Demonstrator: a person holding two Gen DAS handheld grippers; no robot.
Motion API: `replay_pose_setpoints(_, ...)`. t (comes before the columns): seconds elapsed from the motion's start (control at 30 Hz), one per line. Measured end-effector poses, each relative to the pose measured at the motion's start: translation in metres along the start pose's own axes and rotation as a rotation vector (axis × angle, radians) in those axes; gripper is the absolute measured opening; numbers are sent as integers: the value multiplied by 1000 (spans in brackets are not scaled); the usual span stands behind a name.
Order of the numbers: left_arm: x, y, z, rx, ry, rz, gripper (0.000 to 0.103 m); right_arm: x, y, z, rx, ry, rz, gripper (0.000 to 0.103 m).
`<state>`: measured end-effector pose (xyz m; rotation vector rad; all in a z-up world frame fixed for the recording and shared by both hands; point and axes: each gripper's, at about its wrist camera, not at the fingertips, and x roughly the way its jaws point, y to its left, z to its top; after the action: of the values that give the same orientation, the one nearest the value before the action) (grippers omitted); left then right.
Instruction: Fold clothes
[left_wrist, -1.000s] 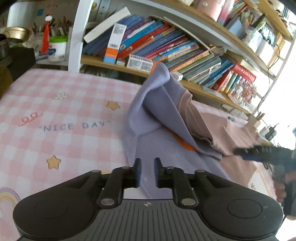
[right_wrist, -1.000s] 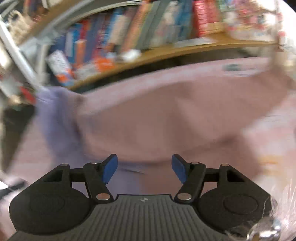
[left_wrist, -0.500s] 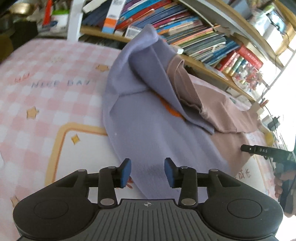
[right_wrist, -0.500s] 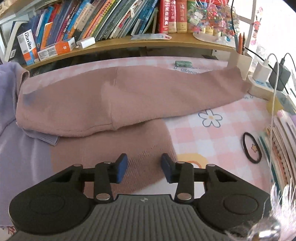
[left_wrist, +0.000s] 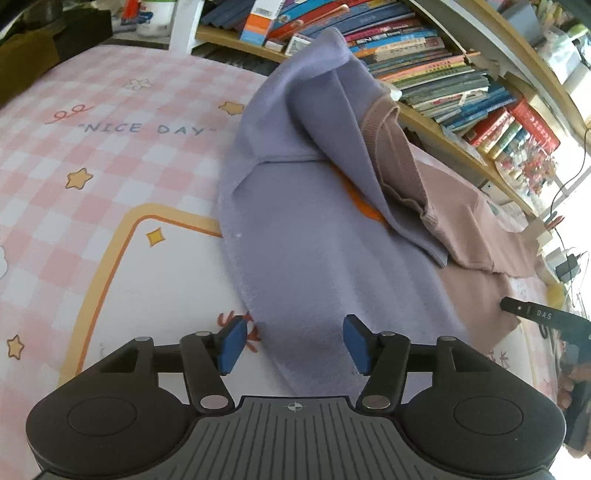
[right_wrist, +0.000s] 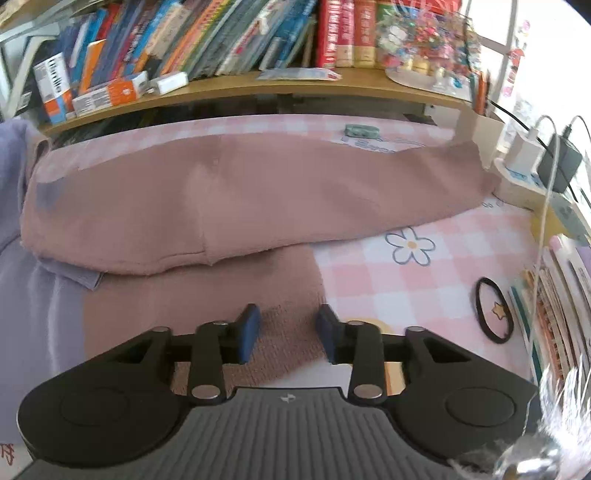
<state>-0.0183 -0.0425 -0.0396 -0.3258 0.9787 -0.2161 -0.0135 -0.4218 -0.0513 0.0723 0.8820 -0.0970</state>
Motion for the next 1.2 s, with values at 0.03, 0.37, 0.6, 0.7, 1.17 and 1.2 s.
replay_pose_setpoints(0.03,2,0,0,-1,1,0,43,-1,0,-1,-6,0,13,13)
replay_pose_setpoints(0.37,-9,23,2,-42,-62,83,1,-33,12,-34,5,47,153,8)
replay_pose_setpoints(0.6,-18,21,3,59,-77,130,2,-49,26,-52,-18,60,160,10)
replay_pose_setpoints(0.7,-25,10,3,109,-104,146,4,-54,31,-47,-46,35,120,38)
replay_pose_setpoints(1.17,-20,-34,1,377,-109,29,22,-62,79,-8,-67,-72,293,43)
replay_pose_setpoints(1.2,-17,-34,1,380,-97,26,22,-60,88,-5,-91,-79,285,46)
